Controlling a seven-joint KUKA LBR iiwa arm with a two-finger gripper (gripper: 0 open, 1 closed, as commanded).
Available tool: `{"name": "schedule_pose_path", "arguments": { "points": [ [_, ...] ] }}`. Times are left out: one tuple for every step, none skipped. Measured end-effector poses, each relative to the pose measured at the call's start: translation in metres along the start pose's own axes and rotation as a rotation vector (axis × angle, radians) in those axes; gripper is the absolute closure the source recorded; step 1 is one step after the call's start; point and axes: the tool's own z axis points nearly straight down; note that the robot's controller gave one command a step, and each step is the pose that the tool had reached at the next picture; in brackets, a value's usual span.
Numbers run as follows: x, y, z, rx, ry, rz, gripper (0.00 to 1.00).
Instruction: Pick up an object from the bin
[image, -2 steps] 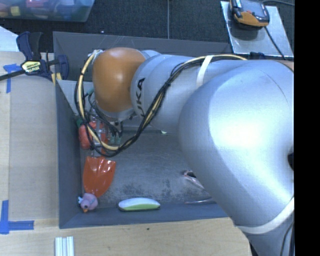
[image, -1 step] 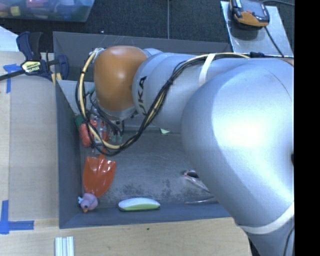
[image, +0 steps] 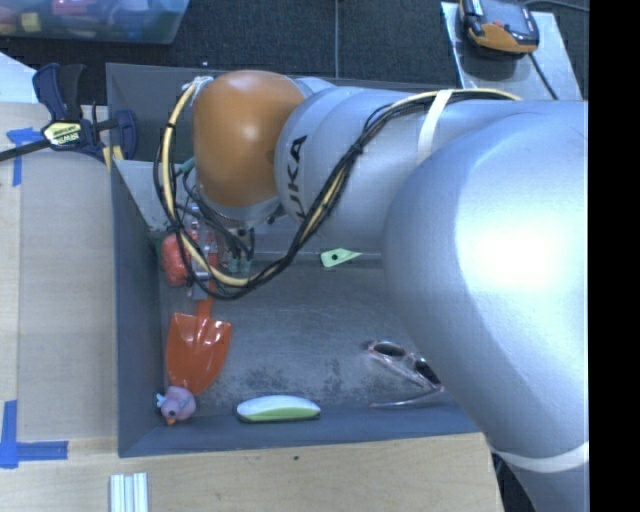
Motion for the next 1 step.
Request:
{"name": "schedule_pose_path", "arguments": {
  "points": [
    [-0.0028,0.0005,-0.0403,-0.003,-0.008,0.000,1.00]
  ]
}}
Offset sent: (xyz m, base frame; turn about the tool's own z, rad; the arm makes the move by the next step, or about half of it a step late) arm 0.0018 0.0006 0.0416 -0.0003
